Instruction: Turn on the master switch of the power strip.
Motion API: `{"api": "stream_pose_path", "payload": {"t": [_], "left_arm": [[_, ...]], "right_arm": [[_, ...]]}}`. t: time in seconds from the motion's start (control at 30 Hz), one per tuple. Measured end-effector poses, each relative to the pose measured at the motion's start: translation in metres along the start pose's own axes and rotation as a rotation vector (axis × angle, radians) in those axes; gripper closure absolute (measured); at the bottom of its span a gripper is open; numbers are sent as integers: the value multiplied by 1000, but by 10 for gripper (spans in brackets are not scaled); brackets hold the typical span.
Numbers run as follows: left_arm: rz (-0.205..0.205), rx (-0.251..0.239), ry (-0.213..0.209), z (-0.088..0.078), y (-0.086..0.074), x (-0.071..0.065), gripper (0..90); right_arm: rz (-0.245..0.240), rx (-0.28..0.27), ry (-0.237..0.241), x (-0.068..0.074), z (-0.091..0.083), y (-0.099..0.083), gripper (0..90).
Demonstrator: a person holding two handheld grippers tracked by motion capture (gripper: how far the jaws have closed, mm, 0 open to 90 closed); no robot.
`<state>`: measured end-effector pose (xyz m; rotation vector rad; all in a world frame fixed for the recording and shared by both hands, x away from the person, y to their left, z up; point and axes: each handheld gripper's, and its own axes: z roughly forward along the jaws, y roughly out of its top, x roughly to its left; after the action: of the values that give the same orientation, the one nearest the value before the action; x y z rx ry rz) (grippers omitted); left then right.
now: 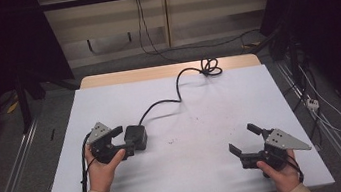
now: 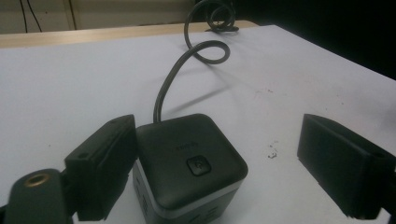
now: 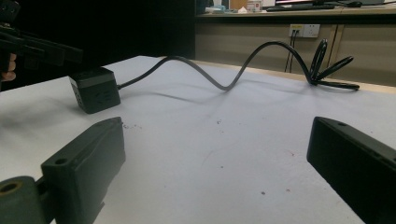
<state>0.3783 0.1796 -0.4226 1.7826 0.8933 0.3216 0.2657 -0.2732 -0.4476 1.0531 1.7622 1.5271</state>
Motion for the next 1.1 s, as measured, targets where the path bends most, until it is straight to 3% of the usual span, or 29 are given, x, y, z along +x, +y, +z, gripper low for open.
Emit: {"api": "stream_pose_path", "payload": {"t": [0.37,1.1], "left_arm": [[29,-13,-8,-12,-2,0,64],[28,-20,-18,-28,-9,8,65]], "right_arm": [[7,-1,-3,0,0,0,38],[12,0,-7,-1,-1,-1,38]]}}
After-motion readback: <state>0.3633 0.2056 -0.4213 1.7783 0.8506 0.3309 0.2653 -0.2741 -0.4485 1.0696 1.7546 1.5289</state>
